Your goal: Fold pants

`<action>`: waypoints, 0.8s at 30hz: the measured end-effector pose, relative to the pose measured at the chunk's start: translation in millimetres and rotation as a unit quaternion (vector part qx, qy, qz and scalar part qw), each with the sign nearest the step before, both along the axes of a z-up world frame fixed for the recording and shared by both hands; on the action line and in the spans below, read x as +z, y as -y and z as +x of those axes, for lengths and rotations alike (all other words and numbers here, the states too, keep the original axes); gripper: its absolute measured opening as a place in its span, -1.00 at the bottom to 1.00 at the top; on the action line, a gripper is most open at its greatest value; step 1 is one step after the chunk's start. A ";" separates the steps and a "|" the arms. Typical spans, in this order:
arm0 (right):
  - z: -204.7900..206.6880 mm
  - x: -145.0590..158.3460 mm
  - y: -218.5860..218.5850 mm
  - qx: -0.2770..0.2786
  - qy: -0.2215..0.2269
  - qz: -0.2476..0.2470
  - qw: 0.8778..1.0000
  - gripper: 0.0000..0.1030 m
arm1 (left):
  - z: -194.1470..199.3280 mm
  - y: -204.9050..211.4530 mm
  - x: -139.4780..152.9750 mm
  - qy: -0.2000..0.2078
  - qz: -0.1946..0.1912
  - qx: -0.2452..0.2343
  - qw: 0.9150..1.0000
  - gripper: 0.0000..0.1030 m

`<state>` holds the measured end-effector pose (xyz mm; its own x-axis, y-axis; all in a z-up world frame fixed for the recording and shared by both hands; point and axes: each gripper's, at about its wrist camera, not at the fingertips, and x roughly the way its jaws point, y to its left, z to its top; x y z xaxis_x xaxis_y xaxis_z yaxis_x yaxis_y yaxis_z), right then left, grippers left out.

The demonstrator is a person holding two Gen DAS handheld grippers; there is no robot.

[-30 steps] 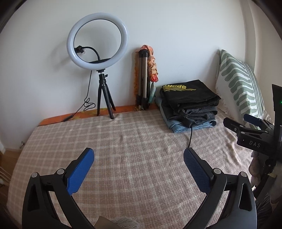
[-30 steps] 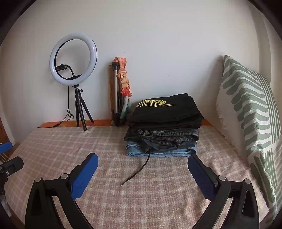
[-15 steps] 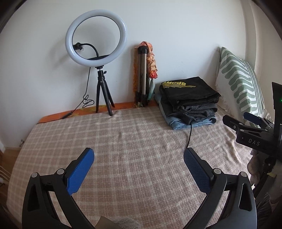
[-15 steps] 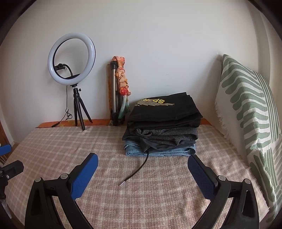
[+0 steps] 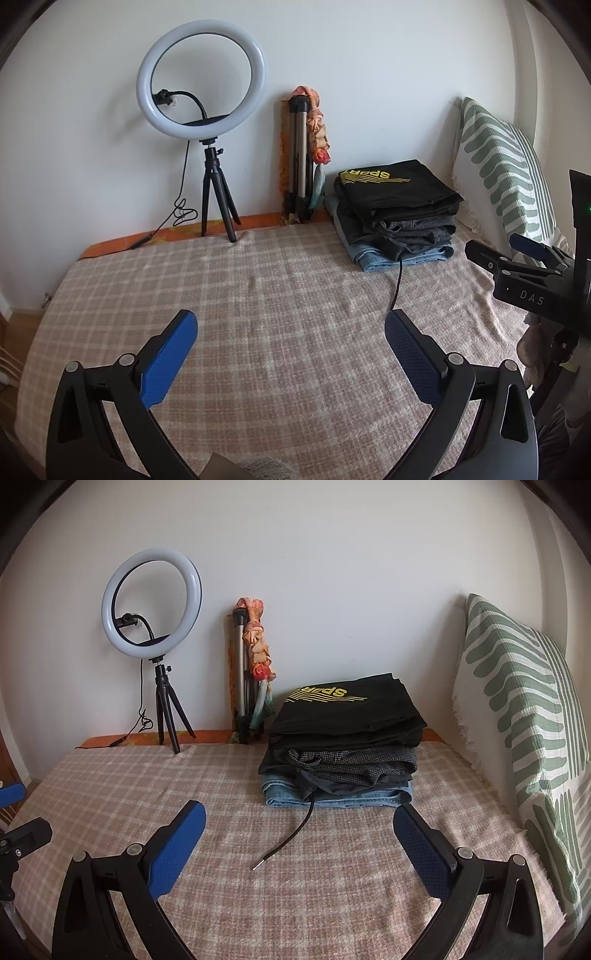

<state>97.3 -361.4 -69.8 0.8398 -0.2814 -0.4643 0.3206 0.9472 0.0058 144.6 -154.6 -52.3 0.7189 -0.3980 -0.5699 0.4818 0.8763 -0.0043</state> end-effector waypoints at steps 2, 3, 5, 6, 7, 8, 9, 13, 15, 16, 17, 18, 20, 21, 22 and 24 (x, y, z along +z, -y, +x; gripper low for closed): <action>-0.6 0.2 -0.3 -0.001 -0.001 0.001 1.000 1.00 | 0.0 -0.5 0.4 0.000 -0.001 -0.001 1.000 0.97; -0.7 0.4 -0.5 -0.001 -0.001 0.001 1.000 0.99 | 0.0 -0.5 0.8 0.000 -0.001 -0.001 1.000 0.97; -0.6 0.4 -1.1 -0.001 -0.001 0.002 1.000 0.99 | -0.5 -0.5 1.1 0.001 -0.001 -0.001 1.000 0.97; -0.4 0.3 -1.4 -0.001 -0.001 0.002 1.000 0.99 | -0.7 -0.4 1.2 0.001 -0.002 -0.001 1.000 0.97; -0.4 0.2 -1.4 -0.001 -0.001 0.002 1.000 0.99 | -0.6 -0.2 1.5 0.001 -0.002 -0.002 1.000 0.97; -0.2 0.3 -1.6 -0.001 -0.002 0.002 1.000 0.99 | -0.6 -0.1 1.6 0.001 -0.003 -0.003 1.000 0.97; -0.3 -0.1 -1.7 -0.001 -0.002 0.003 1.000 0.99 | -0.8 0.0 1.5 0.001 -0.002 -0.003 1.000 0.97; 0.1 -0.5 -1.5 -0.001 -0.002 0.003 1.000 0.99 | -0.7 0.4 1.5 0.002 -0.001 -0.003 1.000 0.97; -0.1 -0.6 -1.4 -0.001 -0.002 0.005 1.000 0.99 | -0.8 0.4 1.6 0.001 -0.002 -0.003 1.000 0.97; -0.1 -0.6 -1.3 -0.001 -0.002 0.004 1.000 0.99 | -0.8 0.7 1.8 0.001 -0.002 -0.003 1.000 0.97; -0.1 -0.5 -1.3 -0.001 -0.002 0.005 1.000 0.99 | -0.9 0.8 1.9 0.002 -0.003 -0.002 1.000 0.97; -0.1 -0.5 -1.0 -0.001 -0.001 0.006 1.000 0.99 | -0.6 0.6 2.1 0.002 -0.003 -0.002 1.000 0.97; -0.3 -0.6 -1.0 -0.002 -0.001 0.007 1.000 0.99 | -0.4 0.6 2.2 0.002 -0.003 -0.002 1.000 0.97; -0.3 -0.6 -0.8 -0.002 -0.001 0.007 1.000 0.99 | -0.4 0.6 2.2 0.002 -0.003 -0.002 1.000 0.97; -0.3 -0.6 -0.8 -0.002 -0.001 0.007 1.000 0.99 | -0.4 0.7 2.2 0.002 -0.003 -0.003 1.000 0.97; -0.5 -0.7 -0.9 -0.002 -0.001 0.007 1.000 0.99 | -0.3 1.2 2.5 0.002 -0.002 -0.004 1.000 0.97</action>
